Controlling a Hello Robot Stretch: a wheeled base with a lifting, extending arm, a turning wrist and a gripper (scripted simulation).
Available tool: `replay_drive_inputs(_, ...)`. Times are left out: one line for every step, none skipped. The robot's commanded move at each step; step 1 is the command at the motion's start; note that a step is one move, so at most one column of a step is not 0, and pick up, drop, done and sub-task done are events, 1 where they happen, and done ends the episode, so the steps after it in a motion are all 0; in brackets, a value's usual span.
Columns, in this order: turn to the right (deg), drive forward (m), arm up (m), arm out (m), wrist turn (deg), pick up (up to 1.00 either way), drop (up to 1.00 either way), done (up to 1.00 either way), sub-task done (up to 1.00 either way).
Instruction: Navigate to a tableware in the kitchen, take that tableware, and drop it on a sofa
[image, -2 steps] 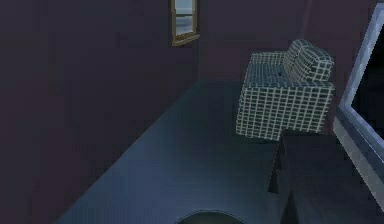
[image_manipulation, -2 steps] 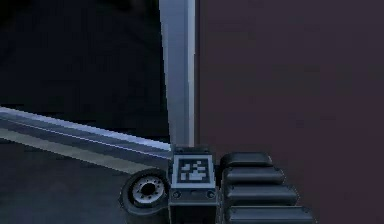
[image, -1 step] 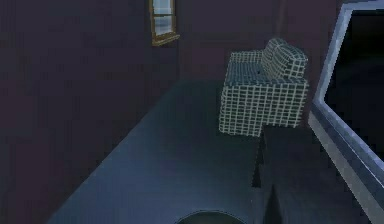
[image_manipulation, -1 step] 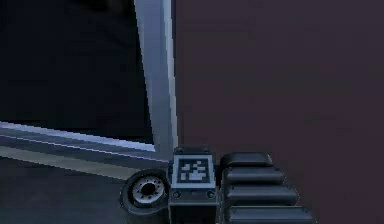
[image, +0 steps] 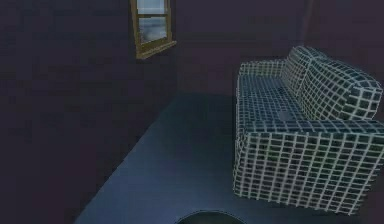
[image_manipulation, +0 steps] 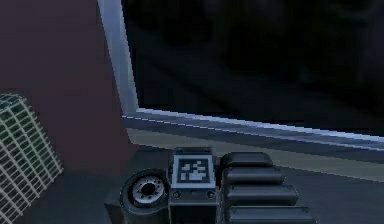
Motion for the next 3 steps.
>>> replay_drive_inputs(0.0, 1.00, 0.00, 0.00, 0.0, 0.00, 0.00, 0.00, 0.00)
replay_drive_inputs(0.0, 1.00, 0.00, 0.00, 0.0, 0.00, 0.00, 0.00, 0.00)
replay_drive_inputs(6.0, 0.00, 0.00, 0.00, 0.0, 0.00, 0.00, 0.00, 0.00)
